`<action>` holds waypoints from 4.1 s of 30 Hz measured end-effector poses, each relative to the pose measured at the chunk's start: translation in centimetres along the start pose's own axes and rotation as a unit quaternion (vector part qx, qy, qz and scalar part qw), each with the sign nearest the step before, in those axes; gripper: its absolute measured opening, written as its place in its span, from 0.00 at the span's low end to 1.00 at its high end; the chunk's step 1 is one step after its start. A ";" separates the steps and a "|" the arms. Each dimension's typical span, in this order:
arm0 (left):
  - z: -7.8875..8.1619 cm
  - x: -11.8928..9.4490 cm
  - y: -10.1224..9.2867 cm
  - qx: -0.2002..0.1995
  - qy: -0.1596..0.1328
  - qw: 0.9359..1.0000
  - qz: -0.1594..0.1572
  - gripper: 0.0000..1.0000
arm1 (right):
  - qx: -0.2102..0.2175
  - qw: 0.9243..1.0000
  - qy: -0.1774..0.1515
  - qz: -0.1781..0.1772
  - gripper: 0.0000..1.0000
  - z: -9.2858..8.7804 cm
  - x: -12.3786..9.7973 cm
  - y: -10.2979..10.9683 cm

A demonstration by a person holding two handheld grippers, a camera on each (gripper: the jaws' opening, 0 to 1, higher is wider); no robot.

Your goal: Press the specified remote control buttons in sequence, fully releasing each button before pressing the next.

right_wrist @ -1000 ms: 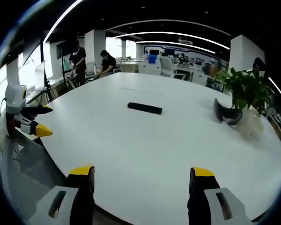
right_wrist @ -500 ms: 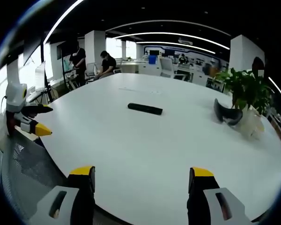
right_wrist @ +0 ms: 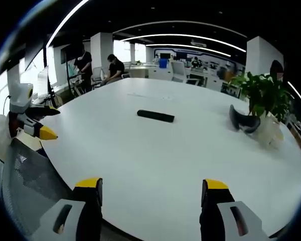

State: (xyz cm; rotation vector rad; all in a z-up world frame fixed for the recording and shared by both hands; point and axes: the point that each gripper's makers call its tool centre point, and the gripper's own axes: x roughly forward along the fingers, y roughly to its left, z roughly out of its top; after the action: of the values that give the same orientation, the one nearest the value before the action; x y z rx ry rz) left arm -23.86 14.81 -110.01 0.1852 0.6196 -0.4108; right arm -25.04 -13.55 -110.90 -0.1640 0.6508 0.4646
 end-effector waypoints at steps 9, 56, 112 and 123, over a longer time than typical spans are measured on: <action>1.9 1.3 0.6 0.026 -0.001 1.000 -0.011 0.95 | 0.003 1.000 0.000 -0.002 0.80 0.0 0.0 -0.1; 10.7 12.3 0.0 0.154 0.020 0.984 -0.092 0.86 | 0.016 1.000 0.019 -0.008 0.77 -0.7 0.2 -0.5; 11.7 28.2 -1.1 0.313 0.143 0.916 -0.205 0.55 | 0.028 0.998 0.050 -0.012 0.72 -1.9 0.6 -0.9; 11.2 29.2 -1.0 0.320 0.166 0.905 -0.225 0.53 | 0.026 0.998 0.053 -0.007 0.72 -1.9 0.6 -0.7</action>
State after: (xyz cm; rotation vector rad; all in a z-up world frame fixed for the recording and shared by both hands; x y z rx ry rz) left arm 3.09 1.41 -118.48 0.7611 0.8491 -1.0439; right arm -25.32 -14.44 -112.78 -0.1454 0.7634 0.4270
